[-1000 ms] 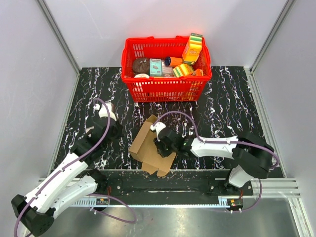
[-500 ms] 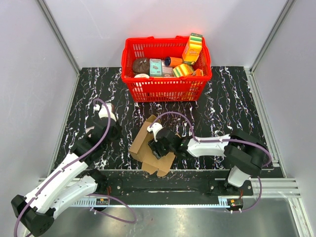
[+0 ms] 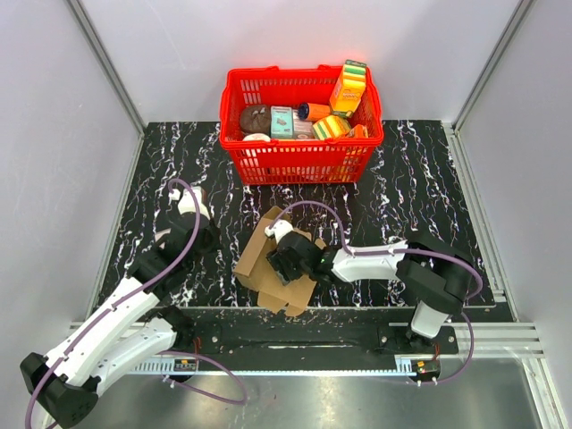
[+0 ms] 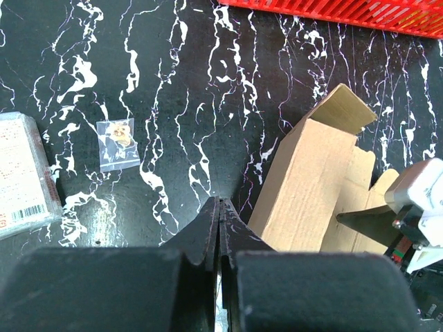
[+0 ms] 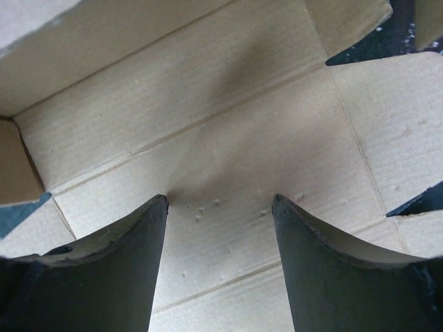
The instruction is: Fold the paper box
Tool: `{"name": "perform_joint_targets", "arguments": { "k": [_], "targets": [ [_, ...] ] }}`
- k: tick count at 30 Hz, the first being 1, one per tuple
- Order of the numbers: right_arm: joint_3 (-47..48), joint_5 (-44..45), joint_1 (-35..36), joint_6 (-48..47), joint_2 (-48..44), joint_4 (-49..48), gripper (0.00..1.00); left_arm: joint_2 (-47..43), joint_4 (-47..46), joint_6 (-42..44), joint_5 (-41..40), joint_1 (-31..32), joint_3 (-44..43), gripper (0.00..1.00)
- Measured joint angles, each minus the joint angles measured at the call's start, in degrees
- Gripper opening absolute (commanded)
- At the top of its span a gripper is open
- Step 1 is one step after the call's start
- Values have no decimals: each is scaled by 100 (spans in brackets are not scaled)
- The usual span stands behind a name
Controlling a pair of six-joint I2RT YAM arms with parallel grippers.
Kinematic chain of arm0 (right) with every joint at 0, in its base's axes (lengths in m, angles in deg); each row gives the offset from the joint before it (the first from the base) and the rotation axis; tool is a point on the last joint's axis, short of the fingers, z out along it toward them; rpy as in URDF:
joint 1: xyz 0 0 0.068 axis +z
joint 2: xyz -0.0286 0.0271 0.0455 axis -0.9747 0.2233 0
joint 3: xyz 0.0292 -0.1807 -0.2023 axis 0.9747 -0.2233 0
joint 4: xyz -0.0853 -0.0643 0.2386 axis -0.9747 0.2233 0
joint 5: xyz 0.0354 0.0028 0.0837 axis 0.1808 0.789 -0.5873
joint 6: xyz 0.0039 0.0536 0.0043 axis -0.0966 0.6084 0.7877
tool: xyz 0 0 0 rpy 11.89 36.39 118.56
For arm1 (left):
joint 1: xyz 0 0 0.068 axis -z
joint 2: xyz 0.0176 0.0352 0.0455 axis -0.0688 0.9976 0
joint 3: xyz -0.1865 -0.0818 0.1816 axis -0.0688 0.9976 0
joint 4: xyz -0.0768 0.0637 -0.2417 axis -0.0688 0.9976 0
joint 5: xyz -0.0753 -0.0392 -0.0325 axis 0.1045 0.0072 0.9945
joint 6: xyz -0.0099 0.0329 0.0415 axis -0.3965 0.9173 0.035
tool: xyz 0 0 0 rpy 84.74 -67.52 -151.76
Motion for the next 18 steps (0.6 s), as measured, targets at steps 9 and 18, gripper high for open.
{"name": "perform_joint_targets", "arguments": {
  "k": [9, 18],
  "targets": [
    [-39, 1080, 9, 1539, -105, 411, 68, -13, -7, 0, -22, -15, 35, 1],
    [138, 2142, 33, 4489, -208, 1827, 68, -4, -46, -2, -17, -20, 138, 1]
  ]
}}
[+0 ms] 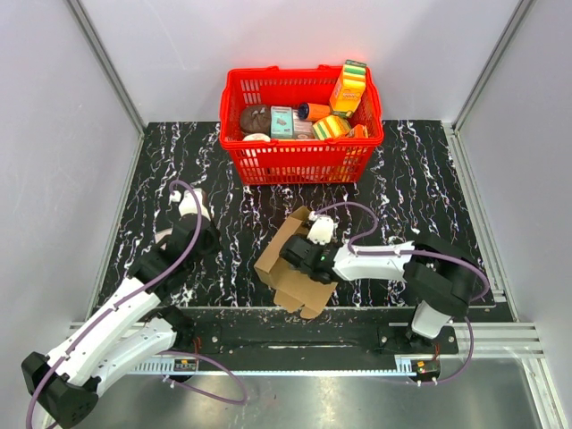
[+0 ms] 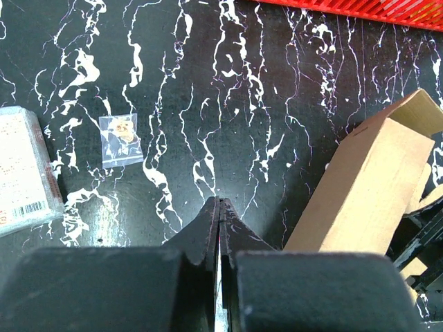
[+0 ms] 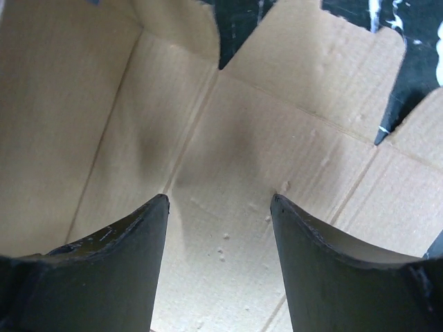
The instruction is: Fold the paper box
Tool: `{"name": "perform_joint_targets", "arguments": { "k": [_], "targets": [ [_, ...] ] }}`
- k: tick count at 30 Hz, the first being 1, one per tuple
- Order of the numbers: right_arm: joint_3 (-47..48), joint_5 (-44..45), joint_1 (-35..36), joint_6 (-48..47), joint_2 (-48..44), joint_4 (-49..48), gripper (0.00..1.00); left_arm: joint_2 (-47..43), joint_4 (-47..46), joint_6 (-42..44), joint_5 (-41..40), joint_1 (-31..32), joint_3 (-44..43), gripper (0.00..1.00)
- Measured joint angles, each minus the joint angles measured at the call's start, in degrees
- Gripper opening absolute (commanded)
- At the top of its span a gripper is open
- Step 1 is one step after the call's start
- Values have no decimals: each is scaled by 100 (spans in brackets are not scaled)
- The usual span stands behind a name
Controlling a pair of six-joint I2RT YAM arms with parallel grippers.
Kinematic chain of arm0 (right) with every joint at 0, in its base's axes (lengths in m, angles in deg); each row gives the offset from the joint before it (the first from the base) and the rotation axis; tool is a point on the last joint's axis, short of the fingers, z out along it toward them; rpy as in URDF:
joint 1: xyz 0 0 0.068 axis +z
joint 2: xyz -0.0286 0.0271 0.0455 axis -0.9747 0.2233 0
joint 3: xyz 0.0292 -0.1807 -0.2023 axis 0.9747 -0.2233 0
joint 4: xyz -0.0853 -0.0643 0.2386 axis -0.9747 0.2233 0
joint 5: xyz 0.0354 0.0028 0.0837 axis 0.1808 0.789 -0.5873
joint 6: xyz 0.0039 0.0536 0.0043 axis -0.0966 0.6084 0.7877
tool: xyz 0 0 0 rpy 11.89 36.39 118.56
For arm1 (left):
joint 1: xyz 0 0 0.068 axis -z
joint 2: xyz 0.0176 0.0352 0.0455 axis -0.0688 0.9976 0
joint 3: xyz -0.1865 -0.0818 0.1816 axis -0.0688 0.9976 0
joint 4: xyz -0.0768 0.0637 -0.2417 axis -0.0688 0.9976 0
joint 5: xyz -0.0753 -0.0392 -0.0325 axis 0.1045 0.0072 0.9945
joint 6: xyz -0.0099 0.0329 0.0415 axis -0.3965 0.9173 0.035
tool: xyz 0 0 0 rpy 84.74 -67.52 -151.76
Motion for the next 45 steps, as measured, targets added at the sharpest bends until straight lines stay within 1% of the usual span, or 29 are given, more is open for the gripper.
{"name": "perform_joint_targets", "arguments": {
  "k": [4, 8, 14, 18, 21, 23, 24, 25, 26, 29, 31, 34, 40, 45],
  "targets": [
    [190, 354, 142, 1051, 146, 369, 69, 2, -2, 0, 0, 0, 7, 1],
    [195, 546, 533, 1878, 133, 538, 69, -11, -44, -2, -2, 0, 101, 1],
    [96, 474, 804, 2461, -136, 990, 70, -44, -46, -4, 0, 0, 177, 1],
    [-306, 487, 813, 2369, -872, 1370, 68, -44, -59, -4, -2, 0, 179, 1],
    [-695, 487, 813, 1648, -1648, 1281, 64, -42, -81, -4, -2, 0, 179, 1],
    [-901, 450, 813, 1121, -2070, 1123, 43, -42, -94, -4, -2, 0, 179, 2],
    [-1025, 404, 813, 780, -2264, 949, 28, -42, -94, -4, -2, 0, 179, 1],
    [-1154, 306, 811, 428, -2415, 743, 10, -42, -94, -4, -2, 0, 179, 1],
    [-1270, 192, 811, 162, -2529, 562, 0, -39, -96, -4, 0, 0, 179, 1],
    [-1663, -354, 813, -852, -2677, -219, 0, -39, -109, -9, 0, 0, 179, 1],
    [-1873, -717, 820, -1364, -2629, -745, 0, -42, -114, -13, 0, 0, 179, 1],
    [-2090, -1027, 839, -1934, -2417, -1482, 0, -48, -111, -31, 0, 0, 181, 1],
    [-2181, -1460, 855, -2699, -1650, -2756, 0, -111, -107, -35, -2, 0, 181, 1],
    [-2022, -1880, 870, -3058, -990, -3434, 0, -118, -83, -35, -7, 0, 181, 1]
  ]
}}
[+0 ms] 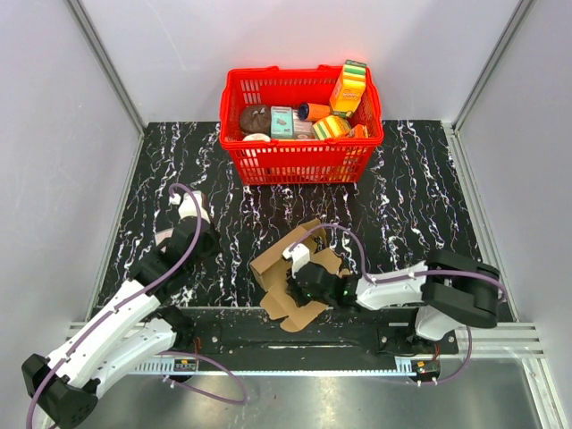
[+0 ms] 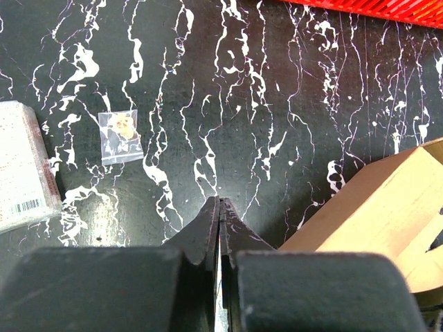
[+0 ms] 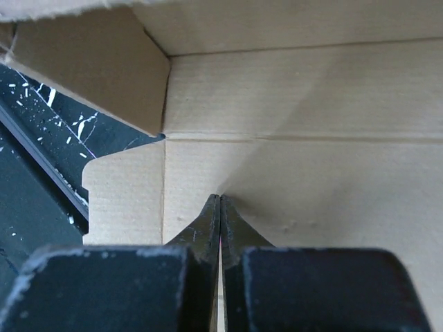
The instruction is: Fold the paper box
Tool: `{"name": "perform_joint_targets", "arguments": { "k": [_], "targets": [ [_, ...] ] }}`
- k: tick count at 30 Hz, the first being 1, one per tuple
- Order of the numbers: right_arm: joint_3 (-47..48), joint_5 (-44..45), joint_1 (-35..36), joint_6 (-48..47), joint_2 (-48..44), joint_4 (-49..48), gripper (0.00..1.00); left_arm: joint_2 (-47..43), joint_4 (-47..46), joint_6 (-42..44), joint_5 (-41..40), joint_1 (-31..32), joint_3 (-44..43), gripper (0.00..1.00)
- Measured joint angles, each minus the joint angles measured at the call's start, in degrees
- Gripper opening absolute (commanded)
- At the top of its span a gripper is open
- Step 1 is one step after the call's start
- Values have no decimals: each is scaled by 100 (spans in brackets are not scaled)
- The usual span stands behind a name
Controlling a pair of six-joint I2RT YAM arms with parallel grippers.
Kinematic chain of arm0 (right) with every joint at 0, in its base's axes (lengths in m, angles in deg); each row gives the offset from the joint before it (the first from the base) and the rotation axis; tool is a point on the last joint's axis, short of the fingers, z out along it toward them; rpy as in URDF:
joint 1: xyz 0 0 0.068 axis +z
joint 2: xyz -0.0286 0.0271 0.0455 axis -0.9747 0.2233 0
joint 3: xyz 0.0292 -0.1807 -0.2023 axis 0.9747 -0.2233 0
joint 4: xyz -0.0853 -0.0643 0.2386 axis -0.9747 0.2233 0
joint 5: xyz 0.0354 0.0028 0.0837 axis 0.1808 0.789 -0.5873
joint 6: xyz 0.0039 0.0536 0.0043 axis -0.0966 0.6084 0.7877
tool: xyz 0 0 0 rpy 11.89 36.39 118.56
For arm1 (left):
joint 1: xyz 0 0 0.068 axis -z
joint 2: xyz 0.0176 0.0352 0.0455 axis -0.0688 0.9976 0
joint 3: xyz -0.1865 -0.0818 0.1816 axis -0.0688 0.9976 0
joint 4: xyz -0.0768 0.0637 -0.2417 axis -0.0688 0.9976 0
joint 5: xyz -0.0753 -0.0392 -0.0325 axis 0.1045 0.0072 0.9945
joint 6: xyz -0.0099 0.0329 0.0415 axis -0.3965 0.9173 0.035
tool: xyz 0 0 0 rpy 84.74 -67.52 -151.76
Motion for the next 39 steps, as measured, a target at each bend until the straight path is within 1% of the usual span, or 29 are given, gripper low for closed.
{"name": "perform_joint_targets", "arguments": {
  "k": [6, 13, 17, 19, 23, 25, 28, 29, 31, 35, 37, 39],
  "targets": [
    [348, -173, 31, -74, 664, -466, 0, 0, 33, 2, -20, 0, 0, 1],
    [844, 317, 208, 258, 1250, -691, 0, -50, 105, 7, -79, 0, 0, 1],
    [1034, 481, 275, 341, 1342, -612, 0, -66, 131, 13, -107, 0, -2, 1],
    [1049, 531, 293, 350, 1248, -501, 2, -61, 131, 46, -127, 0, -7, 1],
    [1012, 695, 299, 332, 483, -61, 4, 48, 48, 208, -72, 0, -129, 0],
    [933, 857, 306, 317, -258, 192, 5, 168, -133, 302, 90, -4, -223, 0],
    [813, 1272, 308, 313, -1432, 584, 2, 507, -570, 439, 437, -4, -363, 0],
    [798, 1471, 308, 334, -1827, 793, 0, 680, -752, 476, 579, -2, -398, 0],
    [769, 1969, 306, 457, -2542, 1327, 0, 988, -1036, 540, 848, 9, -455, 0],
    [708, 2627, 232, 890, -3270, 2472, 0, 1631, -1453, 636, 1172, 151, -538, 0],
    [605, 2730, 87, 1123, -3425, 2920, 0, 1932, -1591, 667, 1287, 297, -597, 0],
    [446, 2699, -199, 1303, -3539, 3296, 0, 2144, -1670, 704, 1366, 422, -667, 0]
  ]
}}
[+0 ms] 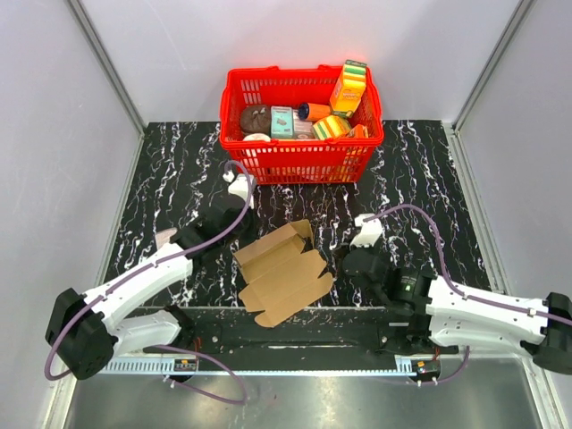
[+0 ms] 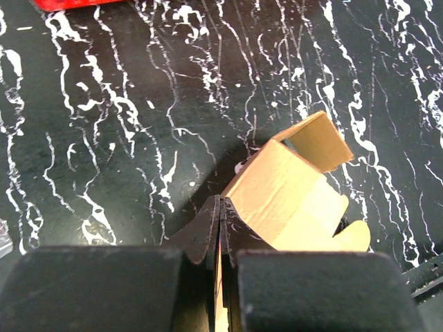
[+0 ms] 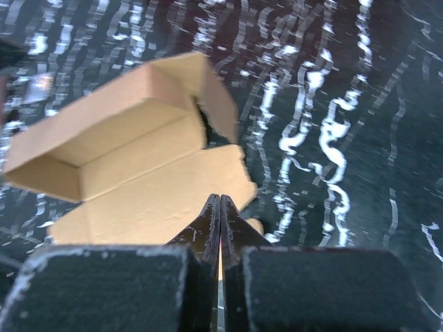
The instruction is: Fold the paper box
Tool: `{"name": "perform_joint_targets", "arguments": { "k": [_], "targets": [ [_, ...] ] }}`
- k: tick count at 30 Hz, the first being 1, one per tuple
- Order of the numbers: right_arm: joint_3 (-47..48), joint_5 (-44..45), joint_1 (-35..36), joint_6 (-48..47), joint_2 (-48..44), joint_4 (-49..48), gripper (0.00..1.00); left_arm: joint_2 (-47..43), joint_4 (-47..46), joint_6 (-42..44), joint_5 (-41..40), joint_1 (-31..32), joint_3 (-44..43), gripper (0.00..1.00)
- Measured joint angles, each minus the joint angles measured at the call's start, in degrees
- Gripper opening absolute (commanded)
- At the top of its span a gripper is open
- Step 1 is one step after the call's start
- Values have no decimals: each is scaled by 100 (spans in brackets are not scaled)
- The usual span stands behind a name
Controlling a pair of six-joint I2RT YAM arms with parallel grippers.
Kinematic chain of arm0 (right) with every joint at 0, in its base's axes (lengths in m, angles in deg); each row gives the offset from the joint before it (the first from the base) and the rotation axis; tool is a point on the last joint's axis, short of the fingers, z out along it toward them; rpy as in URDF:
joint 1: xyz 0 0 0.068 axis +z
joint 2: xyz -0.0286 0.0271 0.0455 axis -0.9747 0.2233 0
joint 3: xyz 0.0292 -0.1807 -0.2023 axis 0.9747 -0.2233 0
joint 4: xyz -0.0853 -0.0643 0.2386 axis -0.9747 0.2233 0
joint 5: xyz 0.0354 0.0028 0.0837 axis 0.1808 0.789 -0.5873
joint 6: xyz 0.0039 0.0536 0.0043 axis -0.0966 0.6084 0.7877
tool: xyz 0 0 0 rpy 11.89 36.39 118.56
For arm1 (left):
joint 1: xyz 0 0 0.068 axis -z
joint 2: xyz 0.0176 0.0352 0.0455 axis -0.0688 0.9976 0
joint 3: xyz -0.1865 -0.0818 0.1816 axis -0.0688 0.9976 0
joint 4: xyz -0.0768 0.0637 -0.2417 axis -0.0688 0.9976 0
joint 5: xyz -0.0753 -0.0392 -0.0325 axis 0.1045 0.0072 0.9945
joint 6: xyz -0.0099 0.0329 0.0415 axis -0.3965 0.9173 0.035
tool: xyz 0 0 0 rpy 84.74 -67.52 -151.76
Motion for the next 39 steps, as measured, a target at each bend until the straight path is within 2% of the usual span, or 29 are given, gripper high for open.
{"name": "perform_joint_targets", "arguments": {
  "k": [3, 7, 21, 34, 39],
  "targets": [
    [-170, -192, -422, 120, -13, 293, 0, 181, -111, 42, 39, 140, -90, 0],
    [-269, -669, -732, 142, 249, 223, 0, 289, -223, 63, 37, 181, -125, 0],
    [-466, -2393, -1803, 195, 2210, -1403, 0, 511, -278, 199, 33, 203, -125, 0],
    [-540, -2693, -1950, 256, 3014, -2087, 0, 697, -295, 378, 15, 203, -186, 0],
    [-562, -2677, -1958, 278, 3069, -2234, 0, 1237, -221, 643, 39, 203, -876, 0]
  ]
}}
